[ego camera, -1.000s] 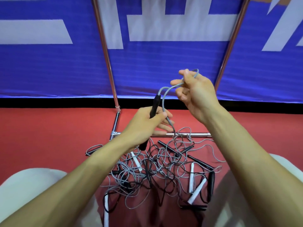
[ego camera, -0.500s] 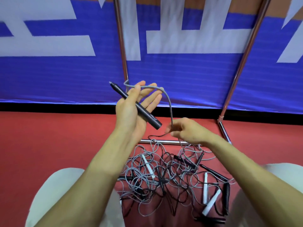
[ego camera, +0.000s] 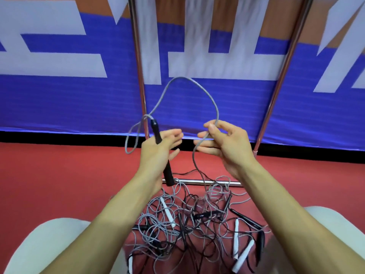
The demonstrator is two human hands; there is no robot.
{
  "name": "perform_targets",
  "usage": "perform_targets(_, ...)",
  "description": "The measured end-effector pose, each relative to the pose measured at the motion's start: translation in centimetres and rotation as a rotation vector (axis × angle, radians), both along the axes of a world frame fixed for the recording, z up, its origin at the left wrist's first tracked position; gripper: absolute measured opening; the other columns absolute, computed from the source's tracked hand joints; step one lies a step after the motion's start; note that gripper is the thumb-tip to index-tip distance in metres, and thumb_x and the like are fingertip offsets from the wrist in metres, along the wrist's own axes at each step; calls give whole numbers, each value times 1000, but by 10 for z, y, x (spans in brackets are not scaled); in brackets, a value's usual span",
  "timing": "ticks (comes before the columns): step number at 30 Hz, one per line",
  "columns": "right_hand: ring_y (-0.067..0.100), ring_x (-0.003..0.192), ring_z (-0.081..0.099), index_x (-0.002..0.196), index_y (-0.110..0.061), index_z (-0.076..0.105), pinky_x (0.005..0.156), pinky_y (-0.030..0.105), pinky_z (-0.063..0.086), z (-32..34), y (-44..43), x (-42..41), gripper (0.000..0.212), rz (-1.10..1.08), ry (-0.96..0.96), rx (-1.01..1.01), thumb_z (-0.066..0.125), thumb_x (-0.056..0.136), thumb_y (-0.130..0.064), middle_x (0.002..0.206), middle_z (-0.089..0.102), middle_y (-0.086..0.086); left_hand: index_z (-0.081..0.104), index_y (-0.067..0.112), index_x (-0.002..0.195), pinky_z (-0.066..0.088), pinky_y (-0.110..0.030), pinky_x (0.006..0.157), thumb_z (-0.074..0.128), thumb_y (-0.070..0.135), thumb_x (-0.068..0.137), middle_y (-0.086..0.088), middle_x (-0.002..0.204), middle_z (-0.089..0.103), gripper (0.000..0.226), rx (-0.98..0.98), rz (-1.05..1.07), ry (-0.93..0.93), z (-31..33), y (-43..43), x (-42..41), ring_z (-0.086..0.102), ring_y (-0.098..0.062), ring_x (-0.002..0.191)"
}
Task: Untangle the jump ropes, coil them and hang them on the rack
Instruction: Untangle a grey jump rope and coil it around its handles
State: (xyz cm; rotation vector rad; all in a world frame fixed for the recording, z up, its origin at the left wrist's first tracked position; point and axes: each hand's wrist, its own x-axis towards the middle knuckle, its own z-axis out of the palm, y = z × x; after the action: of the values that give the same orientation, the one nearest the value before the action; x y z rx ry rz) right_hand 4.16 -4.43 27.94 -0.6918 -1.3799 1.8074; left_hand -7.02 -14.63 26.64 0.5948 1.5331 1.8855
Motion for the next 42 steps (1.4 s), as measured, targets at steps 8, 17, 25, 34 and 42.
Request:
perform_targets(8, 21, 68, 72, 89, -6, 54, 58, 26, 57, 16, 15, 8, 13, -17, 454, -262, 46, 99, -9, 70, 70, 8, 70, 13, 103, 54, -22, 90, 48, 6, 100, -2, 105, 74, 23, -172, -382, 244, -16, 12, 33, 68, -7, 102)
perform_targets(17, 19, 61, 70, 90, -5, 60, 57, 25, 57, 2, 29, 13, 26, -114, -40, -3, 54, 96, -29, 80, 70, 8, 68, 8, 89, 57, -25, 82, 51, 10, 98, -11, 89, 76, 19, 55, -269, 192, 1, 4, 35, 73, -21, 91)
perform_targets(25, 12, 66, 65, 84, -12, 62, 68, 22, 52, -19, 15, -2, 26, 255, -371, 332, 42, 98, -3, 77, 67, 5, 60, 7, 94, 58, -31, 79, 46, 12, 100, -10, 90, 75, 16, 389, -158, -158, 29, -10, 18, 73, -24, 93)
perform_targets(34, 4, 67, 59, 86, -14, 65, 71, 19, 48, -57, 10, -7, 26, 364, -918, 805, 47, 90, 5, 82, 67, 4, 59, 6, 103, 57, -31, 88, 42, 15, 103, -10, 100, 73, 19, 554, -48, -359, 39, -23, -7, 71, -23, 100)
perform_targets(42, 20, 61, 68, 87, -15, 52, 56, 32, 59, -21, 5, -2, 27, 49, -267, 317, 40, 96, 6, 75, 66, 11, 60, 9, 119, 54, -25, 91, 48, 12, 101, -7, 120, 67, 22, 78, -62, -2, 10, -10, -1, 66, -16, 111)
